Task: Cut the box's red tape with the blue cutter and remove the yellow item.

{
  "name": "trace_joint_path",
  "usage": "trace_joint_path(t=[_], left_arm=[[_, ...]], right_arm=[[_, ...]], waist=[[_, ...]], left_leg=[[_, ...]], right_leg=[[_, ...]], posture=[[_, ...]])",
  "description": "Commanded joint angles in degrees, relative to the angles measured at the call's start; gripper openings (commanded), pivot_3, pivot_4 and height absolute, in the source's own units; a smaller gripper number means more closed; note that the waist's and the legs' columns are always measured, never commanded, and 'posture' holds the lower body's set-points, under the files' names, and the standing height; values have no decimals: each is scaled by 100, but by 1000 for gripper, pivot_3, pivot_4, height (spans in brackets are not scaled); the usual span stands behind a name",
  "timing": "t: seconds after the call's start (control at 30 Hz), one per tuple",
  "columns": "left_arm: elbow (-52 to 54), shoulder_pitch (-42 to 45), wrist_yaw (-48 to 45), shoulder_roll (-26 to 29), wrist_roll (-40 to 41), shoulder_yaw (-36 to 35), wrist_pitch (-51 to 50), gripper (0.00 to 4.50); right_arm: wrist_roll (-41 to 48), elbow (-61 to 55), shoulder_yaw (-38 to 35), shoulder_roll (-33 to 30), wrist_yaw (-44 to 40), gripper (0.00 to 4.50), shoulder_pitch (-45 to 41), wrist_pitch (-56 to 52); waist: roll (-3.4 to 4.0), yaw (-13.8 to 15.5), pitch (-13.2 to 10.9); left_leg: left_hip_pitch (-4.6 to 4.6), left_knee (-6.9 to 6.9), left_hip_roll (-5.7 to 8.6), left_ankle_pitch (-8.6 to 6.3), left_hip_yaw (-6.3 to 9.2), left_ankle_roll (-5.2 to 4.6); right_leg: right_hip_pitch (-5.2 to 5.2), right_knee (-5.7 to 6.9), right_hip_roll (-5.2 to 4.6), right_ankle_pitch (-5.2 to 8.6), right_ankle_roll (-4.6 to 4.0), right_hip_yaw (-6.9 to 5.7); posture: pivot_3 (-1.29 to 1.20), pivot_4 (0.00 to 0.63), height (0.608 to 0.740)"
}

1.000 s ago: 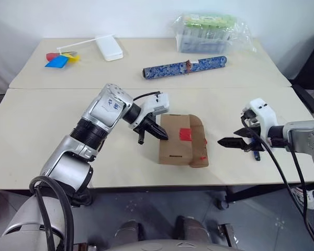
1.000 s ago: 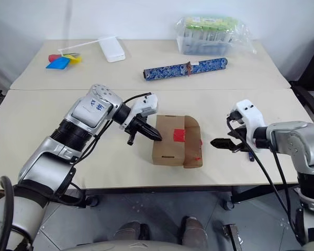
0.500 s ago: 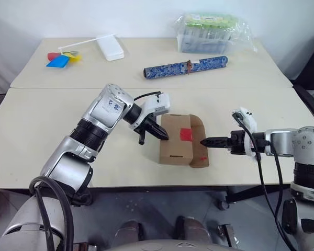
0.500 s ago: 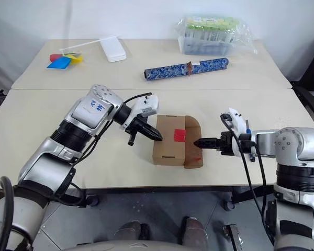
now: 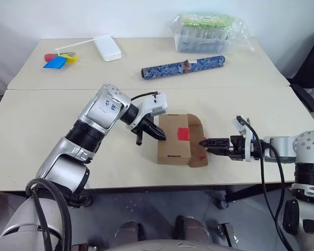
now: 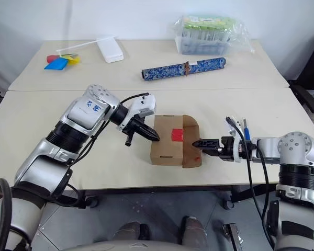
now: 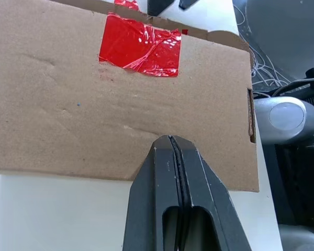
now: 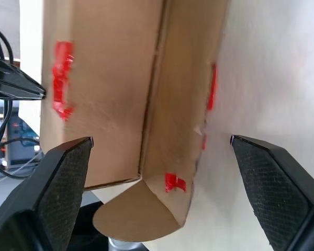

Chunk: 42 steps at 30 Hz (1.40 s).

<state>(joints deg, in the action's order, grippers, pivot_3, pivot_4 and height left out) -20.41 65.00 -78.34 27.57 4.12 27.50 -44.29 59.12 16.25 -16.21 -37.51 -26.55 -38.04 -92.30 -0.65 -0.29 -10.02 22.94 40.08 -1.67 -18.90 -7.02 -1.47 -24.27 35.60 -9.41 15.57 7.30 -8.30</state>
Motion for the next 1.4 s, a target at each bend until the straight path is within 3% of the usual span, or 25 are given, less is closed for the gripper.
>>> trace_joint_path(t=[0.03, 0.47, 0.57, 0.93, 1.4], left_arm=[[-18, -185, -20, 93, -179, 272, -150, 0], [56, -181, -40, 122, -152, 303, -223, 0], [61, -180, -35, 123, -146, 303, -226, 0], [-21, -144, -4, 71, -151, 288, -195, 0], [-163, -152, 59, 11, -201, 276, -7, 0]], right_arm=[[-66, 164, -35, 174, 28, 4409, -74, -20], [-734, 334, 231, 603, -330, 4409, -199, 122], [-832, 307, 269, 657, -397, 3858, -185, 131], [-1141, 140, 556, 749, -681, 33, -131, 221], [-1247, -629, 571, 384, -732, 33, -125, -4]], waist=[[1, -12, 1], [1, -118, 1], [2, -124, 1], [0, -122, 3], [2, -103, 1]], left_leg=[[-1, -1, -1, 0, 0, 0], [-46, -14, -4, -1, -16, 0], [-57, -16, -5, -1, -17, 0], [-57, -16, -6, -2, -17, -1], [-59, -16, -8, -6, -16, -8]], right_leg=[[0, 0, 1, 0, 0, 1], [9, 12, 6, 0, 0, 48], [17, 12, 6, 0, 0, 51], [18, 11, 6, 0, 0, 52], [26, 3, 1, 0, 0, 53]], posture=[[0, 150, 740], [0, 150, 740], [0, 150, 740], [0, 150, 740], [0, 150, 740]])
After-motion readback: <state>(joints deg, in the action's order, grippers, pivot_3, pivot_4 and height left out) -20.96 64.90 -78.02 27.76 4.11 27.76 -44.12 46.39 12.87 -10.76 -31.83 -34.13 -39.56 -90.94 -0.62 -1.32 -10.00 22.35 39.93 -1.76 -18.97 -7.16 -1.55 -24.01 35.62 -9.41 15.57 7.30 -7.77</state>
